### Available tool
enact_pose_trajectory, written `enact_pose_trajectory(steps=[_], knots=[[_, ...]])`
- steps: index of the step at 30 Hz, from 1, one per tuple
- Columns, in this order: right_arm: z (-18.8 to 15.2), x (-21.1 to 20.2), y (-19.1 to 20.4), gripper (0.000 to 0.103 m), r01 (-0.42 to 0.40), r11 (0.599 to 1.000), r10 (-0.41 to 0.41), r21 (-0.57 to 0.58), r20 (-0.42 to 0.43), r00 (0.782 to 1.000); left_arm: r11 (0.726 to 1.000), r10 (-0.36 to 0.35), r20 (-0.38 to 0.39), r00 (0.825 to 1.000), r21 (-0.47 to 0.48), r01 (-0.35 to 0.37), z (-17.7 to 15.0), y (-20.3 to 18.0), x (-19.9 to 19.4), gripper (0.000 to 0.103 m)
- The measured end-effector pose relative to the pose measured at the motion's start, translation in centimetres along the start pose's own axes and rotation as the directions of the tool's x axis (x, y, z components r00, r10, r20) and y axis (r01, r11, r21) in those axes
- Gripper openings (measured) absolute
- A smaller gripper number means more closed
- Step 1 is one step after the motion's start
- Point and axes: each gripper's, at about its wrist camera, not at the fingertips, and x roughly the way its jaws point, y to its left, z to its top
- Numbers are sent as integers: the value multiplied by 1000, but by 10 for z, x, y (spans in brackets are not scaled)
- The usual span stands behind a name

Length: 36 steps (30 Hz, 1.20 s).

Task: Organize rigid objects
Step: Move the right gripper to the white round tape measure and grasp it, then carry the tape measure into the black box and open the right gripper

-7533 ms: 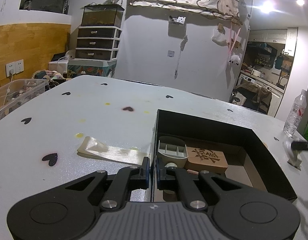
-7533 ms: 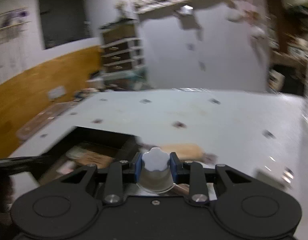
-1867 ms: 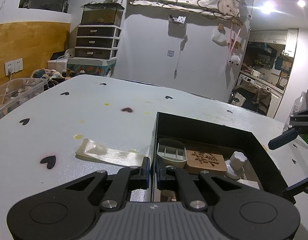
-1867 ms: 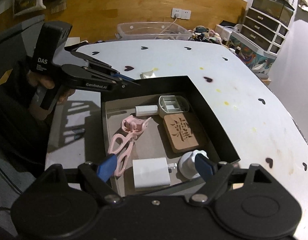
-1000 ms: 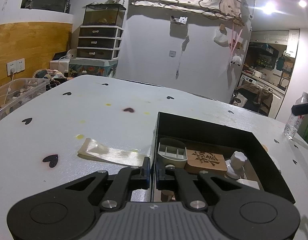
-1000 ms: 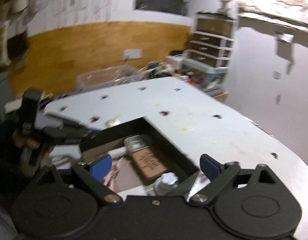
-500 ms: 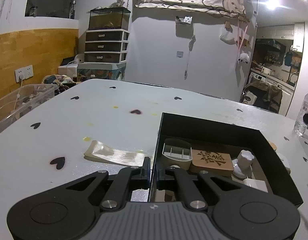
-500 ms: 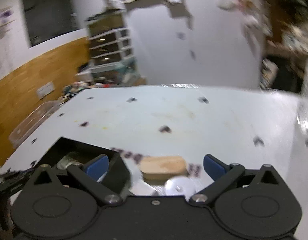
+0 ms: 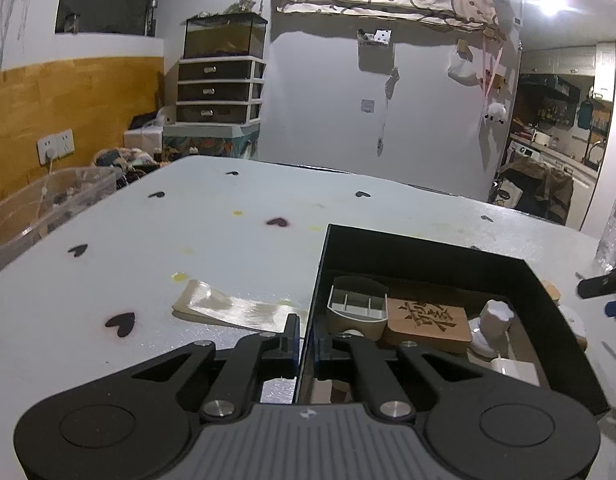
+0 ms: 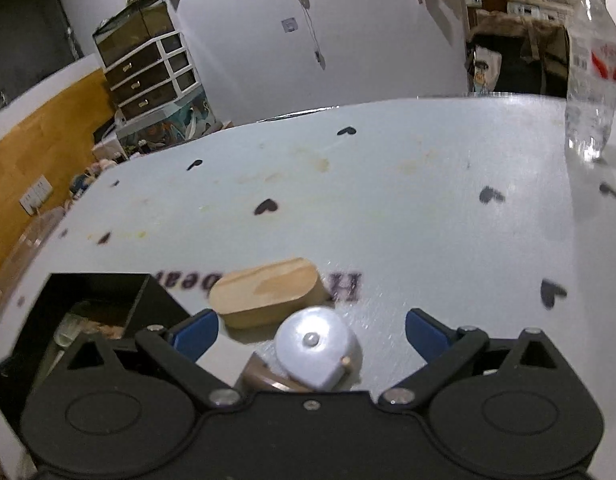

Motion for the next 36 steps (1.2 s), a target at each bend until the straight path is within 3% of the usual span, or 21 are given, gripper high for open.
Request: enact_pose_trajectory(steps=[4,9,15,19,26,29,36], knots=[[1,10,6,95,36,998,-36,-54,4,999,998,-50,-46,998,-35,48,7,9,3,4],[-5,17,8,82,47,992,-46,-120,11,999,998,-60,-85,995,-39,57,13,9,7,4],[-15,25,-3,80,-12,992,13,-123,8,1000,998,-60,-122,991,-28,57,18,8,9,4],[-24,25,0,78,-9,980,13,-201,14,1000,999,-55,-148,988,-11,53,23,7,11,4],[-29,26,1,70,3,968,12,-250,57,998,999,-19,-153,988,31,24,25,-1,14,3],[-27,24,-3,54,12,972,5,-235,71,997,1000,-17,-150,989,22,21,25,-1,15,4],[-28,24,-4,53,9,969,11,-246,77,997,1000,-10,-144,989,12,12,25,-2,15,4]])
